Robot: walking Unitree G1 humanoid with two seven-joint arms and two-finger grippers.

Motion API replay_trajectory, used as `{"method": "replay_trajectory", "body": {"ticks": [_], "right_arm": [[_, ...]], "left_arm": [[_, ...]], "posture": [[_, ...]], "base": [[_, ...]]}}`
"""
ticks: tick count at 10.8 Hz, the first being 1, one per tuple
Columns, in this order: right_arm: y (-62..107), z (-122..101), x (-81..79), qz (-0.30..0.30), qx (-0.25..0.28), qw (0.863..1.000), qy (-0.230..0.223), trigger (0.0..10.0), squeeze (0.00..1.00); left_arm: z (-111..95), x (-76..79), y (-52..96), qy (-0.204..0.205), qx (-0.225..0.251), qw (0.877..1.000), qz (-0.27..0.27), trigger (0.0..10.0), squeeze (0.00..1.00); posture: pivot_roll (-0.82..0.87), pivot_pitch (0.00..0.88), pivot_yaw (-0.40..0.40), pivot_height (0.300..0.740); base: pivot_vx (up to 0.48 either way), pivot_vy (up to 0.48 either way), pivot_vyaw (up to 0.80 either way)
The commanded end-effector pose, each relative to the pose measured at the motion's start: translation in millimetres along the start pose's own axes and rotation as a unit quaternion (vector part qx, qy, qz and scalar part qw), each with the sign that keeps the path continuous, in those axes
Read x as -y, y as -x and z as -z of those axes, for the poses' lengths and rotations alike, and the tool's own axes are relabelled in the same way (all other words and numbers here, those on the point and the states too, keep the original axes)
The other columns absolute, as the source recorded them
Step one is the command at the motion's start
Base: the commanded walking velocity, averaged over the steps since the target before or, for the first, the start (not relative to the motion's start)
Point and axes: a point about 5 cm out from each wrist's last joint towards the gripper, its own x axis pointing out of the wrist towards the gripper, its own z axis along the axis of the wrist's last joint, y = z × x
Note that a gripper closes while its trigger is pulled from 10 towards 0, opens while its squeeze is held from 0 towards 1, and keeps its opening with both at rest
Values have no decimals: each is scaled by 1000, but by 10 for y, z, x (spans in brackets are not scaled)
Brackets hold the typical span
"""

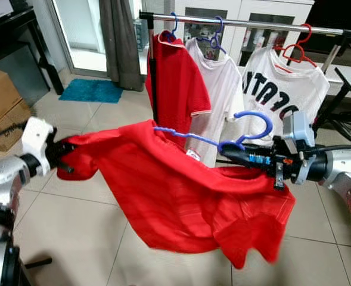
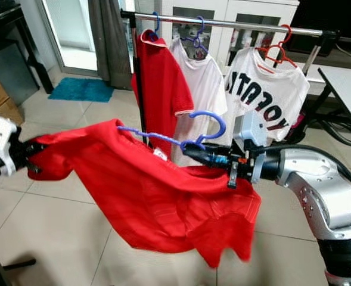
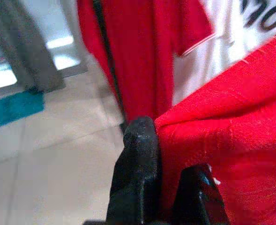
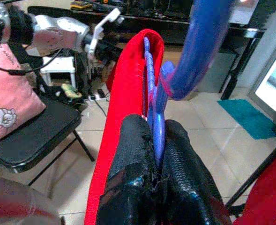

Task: Hang hanger

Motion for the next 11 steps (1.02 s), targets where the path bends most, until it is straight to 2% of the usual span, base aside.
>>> {"method": "replay_trajectory", "body": {"ticks": [1,2,3,4,6,7,8,10,11], "right_arm": [[32,-84,38,10,8,1000,21,10000,0],[-2,-78,38,11,9,1000,20,10000,0],[-39,-67,29,11,11,1000,18,10000,0],[-58,-50,18,16,12,1000,16,10000,0],[-74,4,48,61,0,998,12,10000,0],[-80,87,166,133,-23,991,-1,10000,0],[-95,126,210,164,-28,986,-15,10000,0],[-207,133,231,202,-18,979,-37,10000,0],[-248,132,255,224,-15,973,-51,10000,0]], "left_arm": [[-68,25,-24,-5,25,1000,8,0,0],[-180,71,-85,4,71,997,9,10000,0],[-307,64,-107,0,101,995,8,10000,0],[-358,58,-109,-16,102,995,13,10000,1000],[-419,83,-127,-31,104,994,12,10000,1000],[-421,140,-141,-33,105,994,19,10000,1000],[-405,183,-148,-32,103,994,27,10000,1000],[-364,350,-223,-61,78,992,78,10000,1000],[-404,475,-323,-51,82,990,101,10000,1000]], "posture": [[-149,0,-1,740],[-147,0,-4,740],[-147,0,-3,740],[-152,0,0,740],[-150,0,-5,740],[-149,0,-6,740],[-149,0,-6,740],[-162,0,1,740],[-162,0,-2,740]], "base": [[0,0,0],[0,0,0],[0,0,0],[0,0,0],[0,0,0],[0,0,0],[0,0,0],[0,0,0],[0,0,0]]}}
